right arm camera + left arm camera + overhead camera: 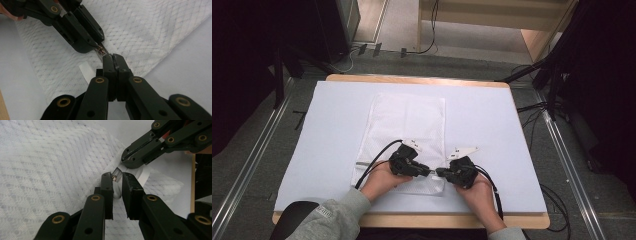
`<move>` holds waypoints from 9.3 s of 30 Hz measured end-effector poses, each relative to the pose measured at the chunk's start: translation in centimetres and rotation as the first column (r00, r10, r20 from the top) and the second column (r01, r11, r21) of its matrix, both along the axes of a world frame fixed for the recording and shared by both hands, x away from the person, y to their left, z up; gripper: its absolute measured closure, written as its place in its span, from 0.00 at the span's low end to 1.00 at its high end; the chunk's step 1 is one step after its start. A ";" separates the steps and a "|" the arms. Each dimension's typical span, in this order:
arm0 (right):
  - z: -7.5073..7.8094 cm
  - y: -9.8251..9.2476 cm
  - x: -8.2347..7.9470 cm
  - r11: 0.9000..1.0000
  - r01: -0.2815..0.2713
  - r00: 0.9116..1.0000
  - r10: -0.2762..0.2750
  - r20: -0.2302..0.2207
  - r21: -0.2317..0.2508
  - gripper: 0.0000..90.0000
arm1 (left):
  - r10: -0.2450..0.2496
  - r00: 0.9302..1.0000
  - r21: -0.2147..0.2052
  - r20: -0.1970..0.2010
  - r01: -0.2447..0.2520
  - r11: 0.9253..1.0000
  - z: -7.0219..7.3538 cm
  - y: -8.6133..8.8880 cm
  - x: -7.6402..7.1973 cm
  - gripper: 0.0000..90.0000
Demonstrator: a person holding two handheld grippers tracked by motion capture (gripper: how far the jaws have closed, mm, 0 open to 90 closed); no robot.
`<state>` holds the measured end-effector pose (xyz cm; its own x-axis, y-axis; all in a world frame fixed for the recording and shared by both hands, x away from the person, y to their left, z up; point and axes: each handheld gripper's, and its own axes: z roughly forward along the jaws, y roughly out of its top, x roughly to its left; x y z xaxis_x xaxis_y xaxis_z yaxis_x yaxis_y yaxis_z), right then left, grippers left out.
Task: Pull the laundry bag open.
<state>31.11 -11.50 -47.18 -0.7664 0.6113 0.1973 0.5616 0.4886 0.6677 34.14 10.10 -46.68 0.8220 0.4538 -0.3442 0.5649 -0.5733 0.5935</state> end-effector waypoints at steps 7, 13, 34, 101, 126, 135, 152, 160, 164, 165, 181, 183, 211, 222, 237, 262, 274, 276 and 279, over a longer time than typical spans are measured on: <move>0.0 0.0 0.0 1.000 0.001 1.000 -0.001 0.003 -0.005 1.00 | 0.010 1.000 0.006 0.008 -0.010 1.000 0.0 -0.4 0.0 0.96; -0.1 0.0 0.0 1.000 -0.021 1.000 0.021 0.021 -0.005 1.00 | 0.011 0.999 -0.008 -0.048 -0.011 1.000 -0.1 -0.1 0.6 0.97; -0.2 -0.1 -0.2 0.999 -0.041 0.998 0.042 0.050 -0.005 1.00 | 0.005 0.987 -0.014 -0.163 -0.007 1.000 0.2 0.3 1.4 0.98; -0.6 -0.5 0.0 0.996 -0.084 0.994 0.082 0.078 0.023 1.00 | 0.031 0.980 0.019 -0.199 -0.028 0.999 1.7 5.5 1.7 0.98; -0.5 -0.4 0.1 0.996 -0.091 0.993 0.090 0.071 0.017 1.00 | 0.069 0.974 0.038 -0.214 -0.062 0.997 2.2 8.7 1.6 0.98; -0.5 -0.3 0.1 0.995 -0.100 0.993 0.099 0.071 0.017 1.00 | 0.113 0.966 0.036 -0.232 -0.107 0.994 2.4 10.9 1.8 0.98; -0.5 -0.4 0.3 0.995 -0.101 0.993 0.100 0.064 0.021 1.00 | 0.139 0.967 0.033 -0.212 -0.135 0.990 2.9 13.4 1.5 0.98; -0.5 -0.4 0.5 0.993 -0.115 0.992 0.113 0.056 0.022 1.00 | 0.161 0.962 0.033 -0.219 -0.158 0.987 2.9 14.6 1.5 0.98; -0.5 -0.4 0.5 0.993 -0.117 0.992 0.116 0.057 0.019 1.00 | 0.170 0.960 0.033 -0.222 -0.167 0.985 2.8 15.1 1.3 0.98; -0.5 -0.4 0.5 0.993 -0.118 0.992 0.117 0.057 0.019 1.00 | 0.172 0.961 0.038 -0.217 -0.168 0.985 2.8 15.4 1.3 0.98; -0.5 -0.4 0.7 0.989 -0.148 0.987 0.147 0.066 0.016 1.00 | 0.211 0.948 0.039 -0.237 -0.207 0.977 2.6 17.3 1.1 0.98; -0.4 -0.4 0.7 0.989 -0.146 0.988 0.144 0.061 0.016 1.00 | 0.217 0.947 0.035 -0.237 -0.214 0.976 2.6 17.9 1.2 0.97; -0.3 0.0 1.1 0.987 -0.161 0.986 0.160 0.042 0.008 1.00 | 0.318 0.918 0.017 -0.239 -0.323 0.946 2.8 22.0 0.5 0.97; -0.3 0.0 1.1 0.987 -0.158 0.987 0.158 0.035 0.010 1.00 | 0.297 0.922 0.043 -0.250 -0.296 0.954 2.1 21.1 0.7 0.96; -0.2 -0.1 1.3 0.988 -0.156 0.988 0.156 0.018 0.020 0.99 | 0.282 0.927 0.033 -0.249 -0.283 0.959 2.2 20.8 0.6 0.96; 0.3 -0.8 2.4 0.994 -0.103 0.995 0.103 0.009 -0.039 1.00 | 0.238 0.948 0.002 -0.213 -0.243 0.970 2.8 20.0 -0.5 0.91; 1.1 -1.8 1.9 0.998 -0.059 0.998 0.058 0.016 0.017 0.73 | 0.292 0.954 -0.039 -0.074 -0.295 0.955 3.7 20.8 -0.3 0.63; 1.3 -2.2 2.0 0.998 -0.050 0.999 0.049 0.021 0.039 0.69 | 0.299 0.953 -0.035 -0.049 -0.301 0.953 3.8 20.9 -0.2 0.61; 1.5 -3.1 2.1 0.998 -0.024 0.999 0.022 0.023 0.064 0.65 | 0.316 0.948 -0.026 -0.027 -0.317 0.948 3.7 21.0 -0.1 0.57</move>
